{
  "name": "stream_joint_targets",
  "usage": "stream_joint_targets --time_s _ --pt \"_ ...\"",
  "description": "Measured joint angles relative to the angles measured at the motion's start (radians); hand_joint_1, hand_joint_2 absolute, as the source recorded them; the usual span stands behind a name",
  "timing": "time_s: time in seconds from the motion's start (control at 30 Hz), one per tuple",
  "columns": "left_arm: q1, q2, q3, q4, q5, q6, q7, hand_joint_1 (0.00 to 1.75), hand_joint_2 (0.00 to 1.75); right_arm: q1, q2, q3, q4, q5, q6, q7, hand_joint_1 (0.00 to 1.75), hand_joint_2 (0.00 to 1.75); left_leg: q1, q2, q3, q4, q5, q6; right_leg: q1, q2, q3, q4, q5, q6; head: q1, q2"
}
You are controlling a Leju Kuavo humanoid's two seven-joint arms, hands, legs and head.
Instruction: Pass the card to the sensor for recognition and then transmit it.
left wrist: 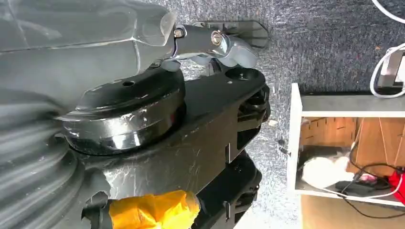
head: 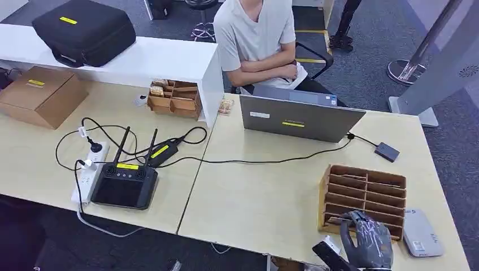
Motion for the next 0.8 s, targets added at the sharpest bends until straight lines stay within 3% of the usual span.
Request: stream_joint_targets --time_s 0.6,0.8 --pt "0.001 0.0 0.002 0.0 -0.011 0.009 -0.019 0.0 1.75 0.037 -0.008 -0.021 -0.04 0.015 -0.006 -0.009 1.75 1.75 0.0 0.0 0.0 0.0 0.0 0.0 0.0 0.001 0.0 0.0 0.0 0.0 0.0 0.0" --pt "0.0 0.0 0.002 0.0 -0.023 0.007 -0.012 0.0 1.75 -0.026 -0.029 -0.035 -0.103 0.045 -0.002 -0.011 1.75 1.75 0.0 0.001 0.0 0.0 0.0 0.0 0.0 0.001 0.0 0.0 0.001 0.0 0.0 0.0"
